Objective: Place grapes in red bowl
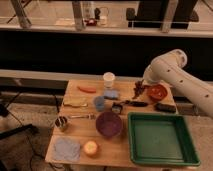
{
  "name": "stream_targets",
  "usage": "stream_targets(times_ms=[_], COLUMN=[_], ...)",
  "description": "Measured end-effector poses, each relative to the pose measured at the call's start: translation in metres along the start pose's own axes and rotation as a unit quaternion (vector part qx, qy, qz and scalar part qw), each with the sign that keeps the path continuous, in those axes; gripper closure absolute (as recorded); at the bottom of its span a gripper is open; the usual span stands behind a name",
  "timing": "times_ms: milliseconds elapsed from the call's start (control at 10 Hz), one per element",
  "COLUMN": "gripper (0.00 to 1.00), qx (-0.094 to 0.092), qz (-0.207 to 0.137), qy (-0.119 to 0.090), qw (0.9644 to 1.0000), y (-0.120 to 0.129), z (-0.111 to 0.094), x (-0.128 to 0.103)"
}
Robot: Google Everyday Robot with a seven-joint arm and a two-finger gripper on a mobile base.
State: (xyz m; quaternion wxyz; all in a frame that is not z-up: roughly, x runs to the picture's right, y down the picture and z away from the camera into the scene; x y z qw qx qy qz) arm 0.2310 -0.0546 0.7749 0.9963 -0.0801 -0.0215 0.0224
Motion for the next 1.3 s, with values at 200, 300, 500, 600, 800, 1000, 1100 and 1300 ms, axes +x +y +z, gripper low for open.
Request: stream_targets(times_ms=[200,300,500,600,800,1000,1100,1300], gripper=[1.0,1.0,1.0,1.0,1.0,1.0,1.0,1.0], qx=[0.015,0.022,0.04,0.049,0.056,0.064,0.067,0.072], qz=[0.0,0.0,-0.003,-0.009,-0.009,-0.007,-0.006,0.001], qy=[0.007,0.011,0.017,0.018,0.022,0.032,0.037,0.049], qw=[0.9999,0.9997,0.9991,0.9986,0.9982,0.9974,0.9971,0.9962], y=[-0.013,-0.02,-0.034,-0.042,-0.047,-0.054,-0.058,-0.062], z=[0.003,0.002,-0.004,-0.006,-0.007,-0.008,-0.007,-0.009], x=[0.018,0.027,0.038,0.035,0.036,0.045,0.05,0.066])
